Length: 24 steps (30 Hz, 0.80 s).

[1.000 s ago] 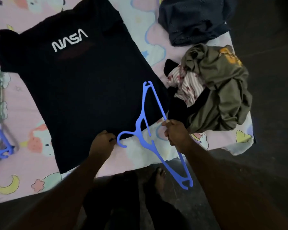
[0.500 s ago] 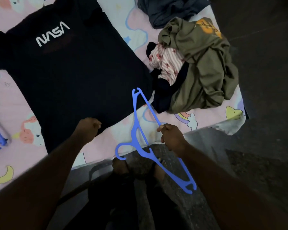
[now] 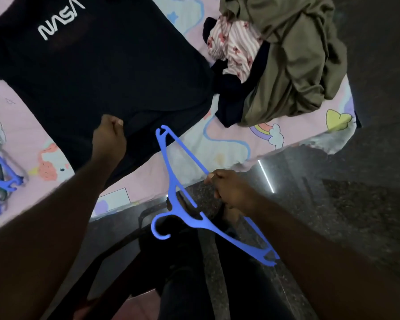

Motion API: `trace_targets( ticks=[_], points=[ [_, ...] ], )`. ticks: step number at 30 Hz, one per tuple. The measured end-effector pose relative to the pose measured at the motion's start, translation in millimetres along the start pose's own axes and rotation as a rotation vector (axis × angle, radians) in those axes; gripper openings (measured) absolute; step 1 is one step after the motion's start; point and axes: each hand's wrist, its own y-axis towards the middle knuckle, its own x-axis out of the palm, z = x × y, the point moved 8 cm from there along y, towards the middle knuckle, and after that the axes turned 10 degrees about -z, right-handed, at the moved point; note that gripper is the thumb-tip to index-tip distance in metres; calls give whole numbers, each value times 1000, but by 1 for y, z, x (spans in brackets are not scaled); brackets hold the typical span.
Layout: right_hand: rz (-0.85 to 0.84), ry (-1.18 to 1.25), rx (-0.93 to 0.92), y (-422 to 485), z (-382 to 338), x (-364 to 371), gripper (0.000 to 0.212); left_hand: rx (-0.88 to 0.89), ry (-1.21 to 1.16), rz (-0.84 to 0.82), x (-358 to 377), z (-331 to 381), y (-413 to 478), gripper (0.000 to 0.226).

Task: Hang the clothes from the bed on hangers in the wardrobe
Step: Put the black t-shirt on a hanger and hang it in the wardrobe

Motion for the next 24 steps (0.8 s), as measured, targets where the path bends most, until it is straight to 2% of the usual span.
trace_targets(
  ticks=[4, 7, 9, 11, 13, 14, 16, 21, 24],
  points=[
    [-79, 22, -4, 15, -11, 25, 28, 100, 2, -15, -1, 9, 1, 24],
    [12, 79, -17, 40, -28, 23, 26, 179, 16, -30, 0, 8, 2, 24],
    [108, 253, -27, 56, -38, 10, 29, 199, 44, -22, -5, 6, 2, 24],
    [177, 572, -4, 64, -43, -6, 33, 190, 91, -50, -8, 3, 1, 30],
    [266, 689, -40, 67, -51, -21, 30, 121, 268, -143, -6, -6, 2, 44],
    [306, 671, -68, 67, -56, -24, 27, 81, 372, -183, -6, -13, 2, 46],
    [349, 660, -90, 69, -60, -19, 24, 27, 453, -182, -13, -27, 1, 36],
    [259, 717, -41, 86, -69, 20, 23, 13, 206, -69, -32, -41, -10, 22],
    [167, 410, 29, 98, -77, 40, 13, 69, 76, -75, -35, -36, -12, 17]
  ],
)
